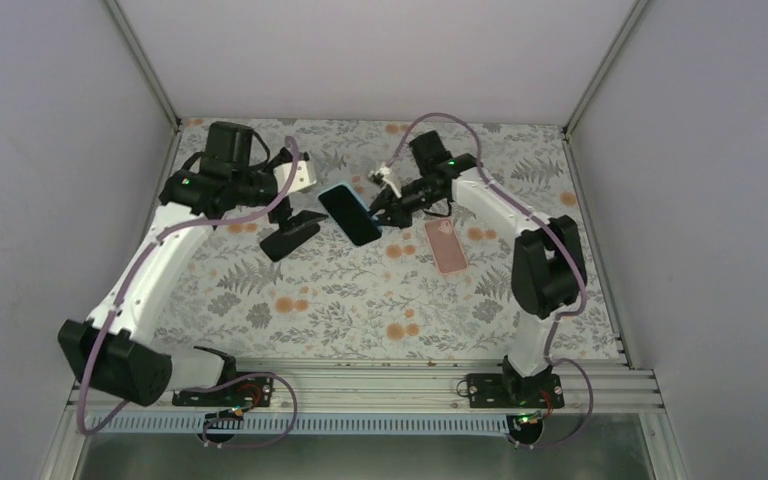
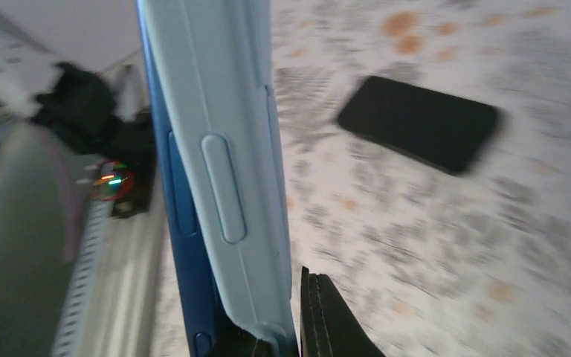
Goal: Take the phone out of the phone case
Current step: Remove the phone case from the phone.
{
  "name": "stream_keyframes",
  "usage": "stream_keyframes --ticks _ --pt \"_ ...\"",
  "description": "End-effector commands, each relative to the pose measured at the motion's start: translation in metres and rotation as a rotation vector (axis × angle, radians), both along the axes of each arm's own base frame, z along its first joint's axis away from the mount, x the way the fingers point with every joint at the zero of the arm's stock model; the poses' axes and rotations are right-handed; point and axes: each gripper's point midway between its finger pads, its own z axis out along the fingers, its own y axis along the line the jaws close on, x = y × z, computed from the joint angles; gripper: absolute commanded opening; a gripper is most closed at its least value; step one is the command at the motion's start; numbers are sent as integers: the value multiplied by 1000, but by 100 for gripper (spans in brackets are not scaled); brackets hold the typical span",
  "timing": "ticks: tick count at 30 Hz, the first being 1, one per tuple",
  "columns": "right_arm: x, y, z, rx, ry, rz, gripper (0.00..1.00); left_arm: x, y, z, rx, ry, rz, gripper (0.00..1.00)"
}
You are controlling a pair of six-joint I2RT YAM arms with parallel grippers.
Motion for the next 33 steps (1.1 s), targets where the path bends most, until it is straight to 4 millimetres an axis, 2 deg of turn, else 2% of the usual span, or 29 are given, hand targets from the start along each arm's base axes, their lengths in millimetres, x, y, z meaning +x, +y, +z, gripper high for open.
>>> stream_keyframes --ticks 1,3,6,9,13,17,21,26,33 --pt "63 -15 35 8 -161 -331 4 23 3 56 -75 -230 123 100" --pt "98 -29 45 -28 -236 -553 4 33 -5 67 -110 -288 150 100" --pt "139 -51 66 -50 -327 -814 4 58 -21 79 -166 -399 241 100" --pt "156 -58 89 -19 -373 -913 4 77 -41 65 -202 -423 306 100" --pt "169 -58 100 10 -361 -974 4 88 -71 41 -236 -424 408 100" --pt "174 -54 89 14 -312 -983 4 100 -91 17 -246 -390 450 100" --pt "174 -49 79 18 -269 -967 4 117 -97 8 -267 -380 500 100" --pt "172 -47 81 29 -262 -957 4 130 -94 8 -289 -402 565 100" --pt "171 -43 90 55 -238 -945 4 130 -104 -7 -278 -366 518 100"
